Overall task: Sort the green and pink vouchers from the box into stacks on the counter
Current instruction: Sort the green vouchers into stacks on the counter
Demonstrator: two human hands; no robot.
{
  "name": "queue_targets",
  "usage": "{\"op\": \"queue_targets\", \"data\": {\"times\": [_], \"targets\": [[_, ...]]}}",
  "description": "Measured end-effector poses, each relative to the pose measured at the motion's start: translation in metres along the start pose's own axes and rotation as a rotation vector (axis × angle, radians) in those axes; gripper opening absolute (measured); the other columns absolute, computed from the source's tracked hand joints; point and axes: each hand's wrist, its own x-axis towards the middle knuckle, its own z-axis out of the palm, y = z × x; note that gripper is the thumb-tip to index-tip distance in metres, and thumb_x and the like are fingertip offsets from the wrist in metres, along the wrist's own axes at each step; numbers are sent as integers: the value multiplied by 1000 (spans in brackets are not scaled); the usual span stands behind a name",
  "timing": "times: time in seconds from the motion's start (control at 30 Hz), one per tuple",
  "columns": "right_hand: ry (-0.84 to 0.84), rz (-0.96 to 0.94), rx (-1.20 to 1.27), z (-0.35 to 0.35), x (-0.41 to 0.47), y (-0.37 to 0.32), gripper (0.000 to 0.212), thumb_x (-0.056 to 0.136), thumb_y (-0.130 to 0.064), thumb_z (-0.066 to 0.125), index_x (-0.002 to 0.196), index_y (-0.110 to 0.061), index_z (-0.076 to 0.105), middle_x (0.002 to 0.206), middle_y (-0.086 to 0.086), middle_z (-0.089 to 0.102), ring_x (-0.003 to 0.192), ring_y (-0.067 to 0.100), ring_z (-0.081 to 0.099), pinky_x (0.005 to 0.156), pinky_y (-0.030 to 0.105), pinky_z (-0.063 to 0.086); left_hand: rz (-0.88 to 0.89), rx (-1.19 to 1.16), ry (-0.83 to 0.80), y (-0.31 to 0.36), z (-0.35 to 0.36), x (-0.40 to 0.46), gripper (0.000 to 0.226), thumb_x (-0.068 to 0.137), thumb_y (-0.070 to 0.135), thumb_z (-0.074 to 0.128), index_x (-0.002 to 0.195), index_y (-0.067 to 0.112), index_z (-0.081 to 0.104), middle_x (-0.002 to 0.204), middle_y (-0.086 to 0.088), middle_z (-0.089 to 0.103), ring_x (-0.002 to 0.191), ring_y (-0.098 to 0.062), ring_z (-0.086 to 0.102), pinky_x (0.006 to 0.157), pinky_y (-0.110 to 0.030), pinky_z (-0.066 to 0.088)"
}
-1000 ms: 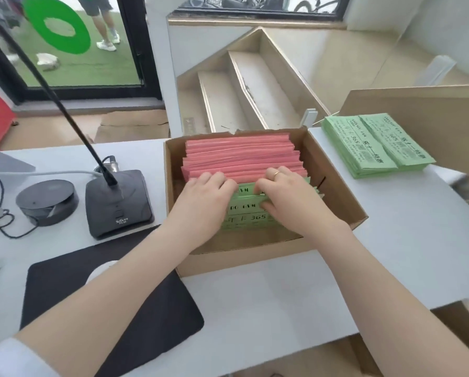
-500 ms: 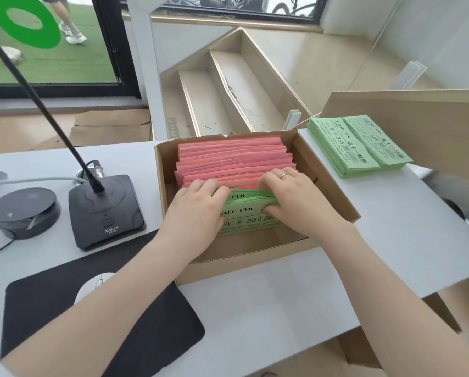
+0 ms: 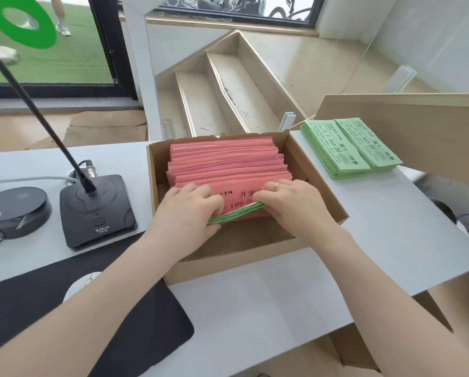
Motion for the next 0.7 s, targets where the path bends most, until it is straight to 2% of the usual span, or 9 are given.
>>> {"op": "queue_targets", "data": {"times": [0.07,0.13,0.17,0.3,0.37,0.47,0.53,0.6,0.7], "targets": [[285,-15,-18,-5,-12,8,22,75,-3,64,85,-22,68,81,-6,69,65,22,61,57,27,37,-3,-81,69,10,-9,-4,19,80,25,70,90,19,55,95,5,66,82,-21,62,61,-27,45],[499,-7,-17,-14,-25,18,26,72,0,60,86,-19,70,86,-5,71,71,23,64,63,30,37,35,-96,209,26,-17,-3,22,72,16,77,86,16,60,84,1,71,66,-23,66,45,-26,47],[587,11,-17,-22,-30,24,26,71,1,60,86,-17,70,88,-3,71,73,24,64,65,31,37,60,-100,298,35,-19,-1,20,71,13,77,86,14,64,84,-2,72,66,-25,67,42,-27,49],[776,80,-45,-48,-51,60,19,89,-7,51,89,-16,69,88,-1,71,74,24,63,68,33,38,129,-254,539,76,-20,17,23,75,13,66,98,16,66,95,-7,73,80,-27,70,57,-34,57],[775,80,-44,-57,-69,83,20,93,-12,49,90,-14,69,86,-1,70,73,25,63,69,32,37,127,-336,607,103,-15,28,22,80,16,64,101,17,66,96,-5,73,82,-25,70,60,-35,57],[695,75,-34,-64,-104,121,22,96,-19,45,93,-14,67,84,1,70,72,26,63,70,34,37,104,-417,623,148,-3,44,18,83,20,62,100,17,70,87,-1,73,73,-21,68,59,-33,53],[613,60,12,-65,-131,149,12,92,-19,51,99,-17,60,87,2,70,74,27,64,68,35,38,119,-481,604,180,9,54,19,84,24,59,102,27,64,83,1,73,69,-15,64,60,-34,50],[517,69,76,-58,-158,176,18,88,-21,52,106,-22,52,91,1,70,76,26,64,68,35,42,139,-510,554,209,28,62,25,84,28,54,108,32,55,85,3,73,74,-11,60,61,-29,48],[383,74,115,-29,-192,205,21,85,-21,51,106,-24,47,86,1,68,67,28,60,64,31,42,131,-518,443,246,70,68,28,83,29,50,110,34,56,87,6,73,73,-11,59,55,-28,48]]}}
